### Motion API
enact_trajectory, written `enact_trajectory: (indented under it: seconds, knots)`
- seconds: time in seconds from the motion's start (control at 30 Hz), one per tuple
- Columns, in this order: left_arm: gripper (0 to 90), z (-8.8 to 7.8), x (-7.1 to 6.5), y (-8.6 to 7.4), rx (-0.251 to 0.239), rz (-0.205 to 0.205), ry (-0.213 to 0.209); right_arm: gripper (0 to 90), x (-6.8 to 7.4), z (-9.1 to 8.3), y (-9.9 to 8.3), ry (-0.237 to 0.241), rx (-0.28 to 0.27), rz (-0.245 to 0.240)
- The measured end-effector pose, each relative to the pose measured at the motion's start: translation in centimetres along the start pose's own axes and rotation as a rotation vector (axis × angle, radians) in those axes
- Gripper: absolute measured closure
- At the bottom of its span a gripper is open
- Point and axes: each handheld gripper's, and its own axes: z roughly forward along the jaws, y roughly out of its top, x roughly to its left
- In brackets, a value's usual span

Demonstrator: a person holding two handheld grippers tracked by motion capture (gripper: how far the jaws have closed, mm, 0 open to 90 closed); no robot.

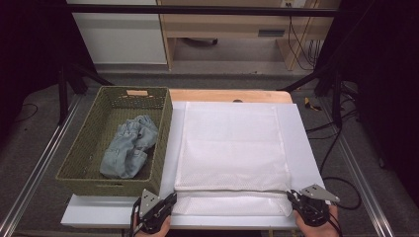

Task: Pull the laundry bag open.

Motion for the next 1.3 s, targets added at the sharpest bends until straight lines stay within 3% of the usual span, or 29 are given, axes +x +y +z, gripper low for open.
enact_trajectory:
  seconds: [0.5,0.8,1.03,1.3]
  knots:
    - [72.6,0.0,-1.5,0.4,-0.007,0.025,-0.020,44.3,-0.3,-0.8,0.1,-0.020,-0.056,0.055]
    - [70.0,1.1,-1.8,0.8,0.002,0.053,-0.059,34.4,-0.3,-0.8,0.2,-0.041,-0.071,0.048]
    - [63.2,2.1,-1.0,1.3,0.007,0.034,-0.104,28.6,-0.1,-0.7,0.4,-0.049,-0.083,0.029]
    - [43.1,2.6,-1.6,2.1,0.001,0.065,-0.119,13.1,0.3,-0.4,0.7,-0.059,-0.092,0.006]
